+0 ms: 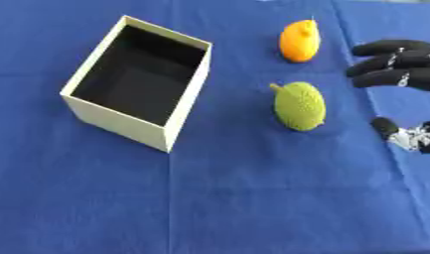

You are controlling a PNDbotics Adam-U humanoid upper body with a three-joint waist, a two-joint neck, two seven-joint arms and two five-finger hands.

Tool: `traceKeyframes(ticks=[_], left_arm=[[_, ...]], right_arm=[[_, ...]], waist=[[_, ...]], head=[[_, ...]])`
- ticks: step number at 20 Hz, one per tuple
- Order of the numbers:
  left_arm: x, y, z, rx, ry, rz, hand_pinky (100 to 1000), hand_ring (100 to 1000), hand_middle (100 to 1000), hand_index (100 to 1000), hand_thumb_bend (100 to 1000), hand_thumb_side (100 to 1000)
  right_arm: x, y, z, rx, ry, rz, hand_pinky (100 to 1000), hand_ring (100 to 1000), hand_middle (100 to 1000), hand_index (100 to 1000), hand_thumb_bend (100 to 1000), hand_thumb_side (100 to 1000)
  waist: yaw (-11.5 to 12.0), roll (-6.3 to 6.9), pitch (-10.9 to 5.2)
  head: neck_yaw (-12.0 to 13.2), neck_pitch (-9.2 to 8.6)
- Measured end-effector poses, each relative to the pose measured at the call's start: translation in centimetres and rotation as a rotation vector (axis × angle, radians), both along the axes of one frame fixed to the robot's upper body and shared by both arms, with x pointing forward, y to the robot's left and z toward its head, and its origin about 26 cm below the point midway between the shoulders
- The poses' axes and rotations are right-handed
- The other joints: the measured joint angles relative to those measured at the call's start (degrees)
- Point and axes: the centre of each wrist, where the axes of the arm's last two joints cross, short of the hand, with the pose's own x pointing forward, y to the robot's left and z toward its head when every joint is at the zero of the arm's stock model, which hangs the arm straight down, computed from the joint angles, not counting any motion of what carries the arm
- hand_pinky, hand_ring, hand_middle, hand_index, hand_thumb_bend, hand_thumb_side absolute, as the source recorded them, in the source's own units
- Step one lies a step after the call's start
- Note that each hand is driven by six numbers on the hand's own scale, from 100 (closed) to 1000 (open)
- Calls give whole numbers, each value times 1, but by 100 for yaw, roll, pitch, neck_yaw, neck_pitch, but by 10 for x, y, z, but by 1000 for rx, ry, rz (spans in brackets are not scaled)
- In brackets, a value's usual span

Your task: Pick up objects on the table and place them in the box.

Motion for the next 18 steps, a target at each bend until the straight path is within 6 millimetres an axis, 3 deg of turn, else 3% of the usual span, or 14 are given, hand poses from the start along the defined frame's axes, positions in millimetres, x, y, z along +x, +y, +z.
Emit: traceKeyframes(ticks=[18], left_arm=[[0, -7, -1, 19, 15, -38, 797, 792, 716, 825, 100, 592]], right_arm=[[11, 25, 26, -90, 82, -78, 1000, 1000, 807, 960, 100, 200]], waist=[[119, -107, -95]], head=[[-123, 0]])
